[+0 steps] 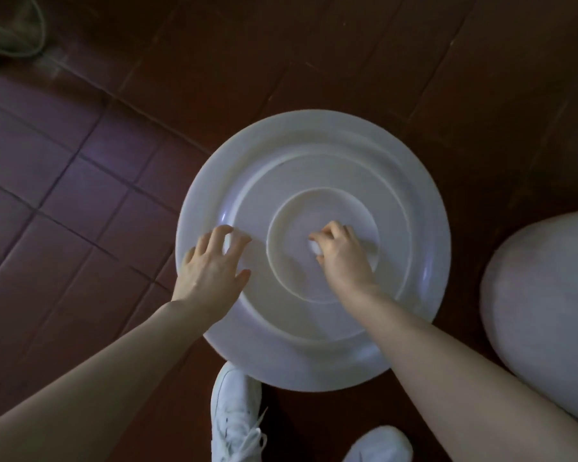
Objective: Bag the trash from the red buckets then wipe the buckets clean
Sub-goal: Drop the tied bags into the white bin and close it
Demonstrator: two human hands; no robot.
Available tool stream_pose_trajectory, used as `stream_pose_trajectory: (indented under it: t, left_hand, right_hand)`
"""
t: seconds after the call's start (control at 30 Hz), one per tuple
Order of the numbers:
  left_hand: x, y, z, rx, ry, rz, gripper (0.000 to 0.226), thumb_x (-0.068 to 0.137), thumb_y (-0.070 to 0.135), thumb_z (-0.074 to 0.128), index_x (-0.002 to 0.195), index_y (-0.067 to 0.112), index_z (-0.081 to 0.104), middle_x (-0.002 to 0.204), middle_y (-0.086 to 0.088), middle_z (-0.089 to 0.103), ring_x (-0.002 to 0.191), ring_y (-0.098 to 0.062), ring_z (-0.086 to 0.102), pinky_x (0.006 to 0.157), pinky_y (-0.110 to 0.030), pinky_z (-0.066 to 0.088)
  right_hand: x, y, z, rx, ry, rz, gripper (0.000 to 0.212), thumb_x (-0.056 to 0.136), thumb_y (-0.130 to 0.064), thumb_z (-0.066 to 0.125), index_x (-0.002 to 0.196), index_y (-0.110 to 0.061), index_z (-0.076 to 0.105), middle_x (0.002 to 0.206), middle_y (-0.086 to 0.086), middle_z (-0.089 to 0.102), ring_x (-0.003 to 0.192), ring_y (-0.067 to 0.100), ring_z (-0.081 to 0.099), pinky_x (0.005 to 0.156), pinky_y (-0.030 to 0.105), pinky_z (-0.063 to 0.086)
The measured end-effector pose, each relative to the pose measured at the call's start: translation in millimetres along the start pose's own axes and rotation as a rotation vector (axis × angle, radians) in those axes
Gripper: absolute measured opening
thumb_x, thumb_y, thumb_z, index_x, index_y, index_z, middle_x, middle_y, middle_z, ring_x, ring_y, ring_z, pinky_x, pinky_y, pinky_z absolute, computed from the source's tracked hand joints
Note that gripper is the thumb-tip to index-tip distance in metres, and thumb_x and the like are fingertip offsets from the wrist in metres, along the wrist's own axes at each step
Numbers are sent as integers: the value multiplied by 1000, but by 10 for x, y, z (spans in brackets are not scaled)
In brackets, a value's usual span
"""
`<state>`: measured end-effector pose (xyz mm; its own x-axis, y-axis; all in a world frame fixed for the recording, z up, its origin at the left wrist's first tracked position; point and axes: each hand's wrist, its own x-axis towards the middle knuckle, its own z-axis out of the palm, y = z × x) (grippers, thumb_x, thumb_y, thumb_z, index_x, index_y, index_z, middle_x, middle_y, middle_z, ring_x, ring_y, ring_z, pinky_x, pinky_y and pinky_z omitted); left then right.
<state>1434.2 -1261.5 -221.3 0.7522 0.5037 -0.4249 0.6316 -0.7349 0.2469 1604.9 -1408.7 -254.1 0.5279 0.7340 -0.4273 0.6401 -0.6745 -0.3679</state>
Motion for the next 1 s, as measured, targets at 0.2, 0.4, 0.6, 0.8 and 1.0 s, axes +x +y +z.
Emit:
stream_pose_trajectory:
  t: [0.2,0.4,0.6,0.8,1.0]
  left_hand:
    - [-839,202,-1500,12,107,-3,56,83,31,73,134,20,55,143,-12,44,124,-38,49,97,-51,43]
    - [-1567,461,-2905,-78,178,-18,57,86,49,49,138,25,48,149,-12,35,128,-38,42,96,-55,44]
    - [-1869,1061,-3912,-86,264,111,52,91,42,57,138,22,49,146,-9,36,129,-36,39,96,-57,43]
    - [-1799,2184,-4329,-104,245,267,58,85,26,72,138,16,50,143,-12,40,127,-38,43,97,-55,44]
    - [-1618,3526,-4089,-47,137,459,55,85,22,72,136,16,52,140,-12,45,122,-37,50,85,-52,52]
  right_hand:
    - [-806,-891,-1280,73,40,-3,30,94,-13,51,121,-18,65,117,12,54,111,31,48,96,40,40]
    - [-1663,-1627,-2672,127,91,-25,33,96,-18,50,128,-18,58,121,10,51,116,30,46,97,36,39]
    - [-2284,-1696,-3817,151,259,-3,31,97,-20,50,126,-16,60,119,11,52,116,29,45,92,39,43]
    - [-2831,-1022,-4657,149,395,115,29,91,-15,59,119,-14,64,113,12,55,109,31,49,90,40,45]
    - [-3422,198,-5001,173,455,294,28,84,-8,65,112,-13,67,110,12,56,105,32,51,85,40,49]
